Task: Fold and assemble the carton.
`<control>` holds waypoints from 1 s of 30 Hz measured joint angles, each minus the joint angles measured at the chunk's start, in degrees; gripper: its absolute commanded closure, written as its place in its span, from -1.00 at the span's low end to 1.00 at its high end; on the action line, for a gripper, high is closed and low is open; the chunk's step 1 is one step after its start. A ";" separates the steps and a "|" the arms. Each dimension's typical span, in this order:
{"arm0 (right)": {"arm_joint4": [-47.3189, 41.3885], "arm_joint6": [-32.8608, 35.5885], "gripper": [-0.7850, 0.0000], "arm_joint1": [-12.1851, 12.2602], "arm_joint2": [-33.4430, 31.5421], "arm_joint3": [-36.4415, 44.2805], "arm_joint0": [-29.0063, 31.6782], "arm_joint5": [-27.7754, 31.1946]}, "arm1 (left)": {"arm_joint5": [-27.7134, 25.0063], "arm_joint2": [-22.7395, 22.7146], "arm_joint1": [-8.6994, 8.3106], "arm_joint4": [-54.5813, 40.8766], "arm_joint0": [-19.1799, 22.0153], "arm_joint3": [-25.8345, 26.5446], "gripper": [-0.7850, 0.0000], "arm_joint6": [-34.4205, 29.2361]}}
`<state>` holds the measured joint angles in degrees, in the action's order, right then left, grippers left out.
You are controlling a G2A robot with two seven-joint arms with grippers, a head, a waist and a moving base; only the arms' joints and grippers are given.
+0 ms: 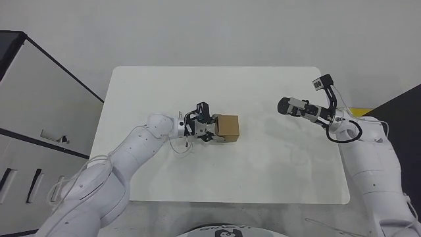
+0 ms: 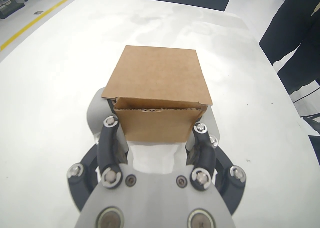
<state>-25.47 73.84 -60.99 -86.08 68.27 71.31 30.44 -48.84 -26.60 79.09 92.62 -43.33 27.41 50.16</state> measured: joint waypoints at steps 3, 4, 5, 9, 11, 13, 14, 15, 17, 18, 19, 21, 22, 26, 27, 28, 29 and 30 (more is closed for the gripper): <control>0.00 0.00 -1.00 0.00 0.00 0.00 0.00 0.00 | 0.01 0.16 0.14 0.32 0.16 -0.65 -1.00 0.67; 0.00 0.00 -1.00 0.00 0.00 0.00 0.00 0.00 | 0.04 0.20 0.17 0.40 0.19 -0.83 -1.00 0.87; 0.00 0.00 -1.00 0.00 0.00 0.00 0.00 0.00 | 0.05 0.25 0.20 0.53 0.23 -1.05 -1.00 1.16; 0.00 0.00 -1.00 0.00 0.00 0.00 0.00 0.00 | -0.13 0.37 0.22 0.88 0.38 -1.64 -1.00 2.45; 0.00 0.00 -1.00 0.00 0.00 0.00 0.00 0.00 | -0.01 0.41 0.16 1.17 0.47 -1.94 -1.00 3.18; 0.00 0.00 -1.00 0.00 0.00 0.00 0.00 0.00 | 0.12 0.40 0.07 1.37 0.52 -2.21 -1.00 3.91; 0.00 0.00 -1.00 0.00 0.00 0.00 0.00 0.00 | 0.15 0.37 -0.03 1.49 0.56 -2.39 -1.00 4.49; 0.00 0.00 -1.00 0.00 0.00 0.00 0.00 0.00 | 0.17 0.33 -0.12 1.57 0.60 -2.55 -1.00 4.97; 0.00 0.00 -1.00 0.00 0.00 0.00 0.00 0.00 | 0.51 0.14 -0.41 1.55 0.66 -2.92 -1.00 5.83; 0.00 0.00 -1.00 0.00 0.00 0.00 0.00 0.00 | 0.72 0.04 -0.58 1.47 0.68 -3.02 -1.00 6.05; 0.00 0.00 -1.00 0.00 0.00 0.00 0.00 0.00 | 0.92 -0.07 -0.78 1.33 0.68 -3.07 -1.00 6.23; 0.00 0.00 -1.00 0.00 0.00 0.00 0.00 0.00 | 1.23 -0.30 -1.37 0.94 0.62 -2.93 -1.00 6.52; 0.00 0.00 -1.00 0.00 0.00 0.00 0.00 0.00 | 1.32 -0.38 -1.68 0.83 0.60 -2.84 -1.00 6.61; 0.00 0.00 -1.00 0.00 0.00 0.00 0.00 0.00 | 1.76 -0.67 -3.32 0.76 0.24 -1.75 -1.00 7.05; 0.00 0.00 -1.00 0.00 0.00 0.00 0.00 0.00 | 1.84 -0.77 -3.72 0.57 0.07 -1.29 -1.00 7.13; 0.00 0.00 -1.00 0.00 0.00 0.00 0.00 0.00 | 1.93 -0.88 -4.15 0.36 -0.10 -0.80 -1.00 7.22; 0.00 0.00 -1.00 0.00 0.00 0.00 0.00 0.00 | 2.05 -1.08 -4.76 0.04 -0.34 -0.10 -1.00 7.34; 0.00 0.00 -1.00 0.00 0.00 0.00 0.00 0.00 | 2.12 -1.23 -5.26 -0.17 -0.52 0.49 -1.00 7.41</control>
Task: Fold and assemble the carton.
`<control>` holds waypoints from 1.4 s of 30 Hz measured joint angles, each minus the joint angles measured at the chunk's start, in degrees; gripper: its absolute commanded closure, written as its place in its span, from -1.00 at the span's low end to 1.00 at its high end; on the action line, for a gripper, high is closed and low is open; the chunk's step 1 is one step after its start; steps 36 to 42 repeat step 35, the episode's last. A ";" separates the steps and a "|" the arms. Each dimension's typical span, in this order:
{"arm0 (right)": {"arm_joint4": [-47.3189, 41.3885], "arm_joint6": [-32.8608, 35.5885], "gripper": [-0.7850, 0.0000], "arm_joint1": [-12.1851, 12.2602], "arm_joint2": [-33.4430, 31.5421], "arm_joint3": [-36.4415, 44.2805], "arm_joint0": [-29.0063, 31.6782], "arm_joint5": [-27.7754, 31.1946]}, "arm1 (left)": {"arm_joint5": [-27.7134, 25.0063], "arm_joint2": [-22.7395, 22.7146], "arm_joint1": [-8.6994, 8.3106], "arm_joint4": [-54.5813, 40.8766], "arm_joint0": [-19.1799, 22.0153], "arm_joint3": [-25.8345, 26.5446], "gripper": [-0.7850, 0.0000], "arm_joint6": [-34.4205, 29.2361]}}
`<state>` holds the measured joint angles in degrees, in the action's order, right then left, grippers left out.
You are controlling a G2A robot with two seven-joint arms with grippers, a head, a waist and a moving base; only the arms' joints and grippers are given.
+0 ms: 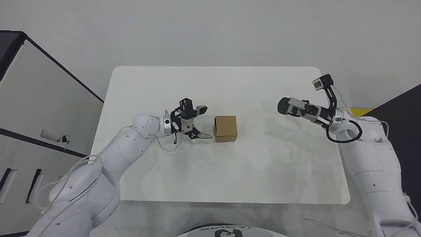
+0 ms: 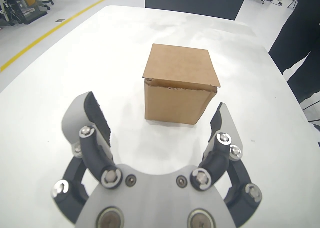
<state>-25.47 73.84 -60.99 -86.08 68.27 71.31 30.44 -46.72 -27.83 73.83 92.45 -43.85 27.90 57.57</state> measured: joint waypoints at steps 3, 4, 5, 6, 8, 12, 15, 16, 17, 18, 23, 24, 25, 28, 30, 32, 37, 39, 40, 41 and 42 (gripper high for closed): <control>0.00 0.00 -1.00 0.00 0.00 0.00 0.00 0.00 | 0.18 -0.54 -1.81 -0.38 -0.47 2.28 -1.00 0.18; 0.00 0.00 -1.00 0.00 0.00 0.00 0.00 0.00 | 0.22 -0.74 -2.40 -0.53 -0.65 3.10 -1.00 0.23; 0.00 0.00 -1.00 0.00 0.00 0.00 0.00 0.00 | 0.23 -1.05 -3.24 -0.79 -0.92 4.32 -1.00 0.23; 0.00 0.00 -1.00 0.00 0.00 0.00 0.00 0.00 | 0.14 -1.30 -3.91 -0.95 -1.11 5.33 -1.00 0.15; 0.00 0.00 -1.00 0.00 0.00 0.00 0.00 0.00 | -0.31 -2.03 -5.58 -1.53 -1.62 7.96 -1.00 -0.31; 0.00 0.00 -1.00 0.00 0.00 0.00 0.00 0.00 | -1.86 -4.04 -9.13 -2.37 -2.93 14.07 -1.00 -1.86; 0.00 0.00 -1.00 0.00 0.00 0.00 0.00 0.00 | -3.38 -6.47 -12.12 -3.26 -4.70 19.85 -1.00 -3.38; 0.00 0.00 -1.00 0.00 0.00 0.00 0.00 0.00 | -3.93 -7.37 -13.06 -3.51 -5.33 21.68 -1.00 -3.93; 0.00 0.00 -1.00 0.00 0.00 0.00 0.00 0.00 | -4.67 -8.69 -14.31 -3.88 -6.26 24.16 -1.00 -4.67; 0.00 0.00 -1.00 0.00 0.00 0.00 0.00 0.00 | -5.24 -9.76 -15.24 -4.20 -7.02 26.00 -1.00 -5.24; 0.00 0.00 -1.00 0.00 0.00 0.00 0.00 0.00 | -8.40 -16.85 -20.31 -5.98 -12.53 36.89 -1.00 -8.41; 0.00 0.00 -1.00 0.00 0.00 0.00 0.00 0.00 | -9.00 -18.22 -21.13 -6.28 -13.65 38.75 -1.00 -9.00; 0.00 0.00 -1.00 0.00 0.00 0.00 0.00 0.00 | -9.57 -19.60 -21.91 -6.61 -14.80 40.60 -1.00 -9.58; 0.00 0.00 -1.00 0.00 0.00 0.00 0.00 0.00 | -11.16 -24.21 -24.23 -7.87 -18.77 46.28 -1.00 -11.19; 0.00 0.00 -1.00 0.00 0.00 0.00 0.00 0.00 | -11.33 -27.14 -25.60 -8.12 -21.47 49.55 -1.00 -11.79; 0.00 0.00 -1.00 0.00 0.00 0.00 0.00 0.00 | -11.29 -29.62 -26.79 -8.71 -23.99 52.25 -1.00 -12.12; 0.00 0.00 -1.00 0.00 0.00 0.00 0.00 0.00 | -11.28 -32.30 -28.16 -9.87 -27.00 55.26 -1.00 -13.09; 0.00 0.00 -1.00 0.00 0.00 0.00 0.00 0.00 | -11.28 -32.30 -28.16 -9.87 -27.00 55.26 -1.00 -13.09; 0.00 0.00 -1.00 0.00 0.00 0.00 0.00 0.00 | -11.28 -32.30 -28.16 -9.87 -27.00 55.26 -1.00 -13.09; 0.00 0.00 -1.00 0.00 0.00 0.00 0.00 0.00 | -11.28 -32.30 -28.16 -9.87 -27.00 55.26 -1.00 -13.09; 0.00 0.00 -1.00 0.00 0.00 0.00 0.00 0.00 | -11.28 -32.30 -28.16 -9.87 -27.00 55.26 -1.00 -13.09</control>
